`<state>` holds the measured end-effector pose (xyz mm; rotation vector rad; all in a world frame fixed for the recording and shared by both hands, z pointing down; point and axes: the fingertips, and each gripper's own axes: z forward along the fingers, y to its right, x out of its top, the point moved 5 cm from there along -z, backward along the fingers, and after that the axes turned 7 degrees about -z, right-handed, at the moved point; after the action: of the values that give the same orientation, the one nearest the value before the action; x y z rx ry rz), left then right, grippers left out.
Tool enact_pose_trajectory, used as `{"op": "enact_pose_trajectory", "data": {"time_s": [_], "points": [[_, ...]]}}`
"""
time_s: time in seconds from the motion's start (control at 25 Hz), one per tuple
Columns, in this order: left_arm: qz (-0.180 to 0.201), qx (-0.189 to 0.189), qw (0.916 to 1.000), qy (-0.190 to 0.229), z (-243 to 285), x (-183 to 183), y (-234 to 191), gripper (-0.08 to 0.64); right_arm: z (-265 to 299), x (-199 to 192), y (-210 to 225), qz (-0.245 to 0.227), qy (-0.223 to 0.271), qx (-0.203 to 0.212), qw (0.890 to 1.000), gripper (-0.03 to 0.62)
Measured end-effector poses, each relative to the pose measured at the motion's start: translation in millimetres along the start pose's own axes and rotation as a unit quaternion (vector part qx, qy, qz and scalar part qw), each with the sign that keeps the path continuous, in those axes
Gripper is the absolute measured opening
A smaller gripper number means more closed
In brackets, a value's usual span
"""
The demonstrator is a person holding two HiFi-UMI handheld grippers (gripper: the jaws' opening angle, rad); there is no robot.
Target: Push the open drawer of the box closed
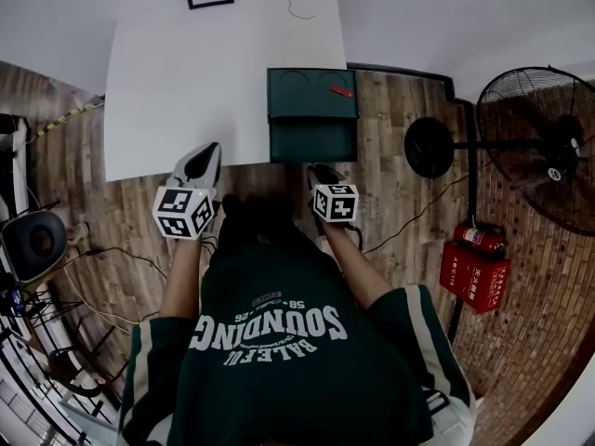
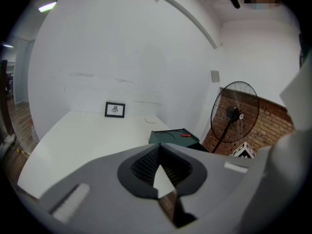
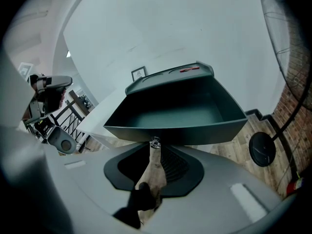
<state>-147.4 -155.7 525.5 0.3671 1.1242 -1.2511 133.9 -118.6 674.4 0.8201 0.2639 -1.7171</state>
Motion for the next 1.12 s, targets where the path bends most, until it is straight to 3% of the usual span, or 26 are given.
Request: {"op": "enact_pose_trajectory", "data": {"time_s": [0.4,1.12], "points": [[-0.003,0.002,1.0,-0.001,5,4,-6,0.052,4,11,-2,-0.02,0.01,-0.014,1.0,0.069],[-0.004,0.005,0.9999,-0.012,10,4,-17,0.052,31,52,18,-0.013,0.021,-0.025,0.999,0.069]]}}
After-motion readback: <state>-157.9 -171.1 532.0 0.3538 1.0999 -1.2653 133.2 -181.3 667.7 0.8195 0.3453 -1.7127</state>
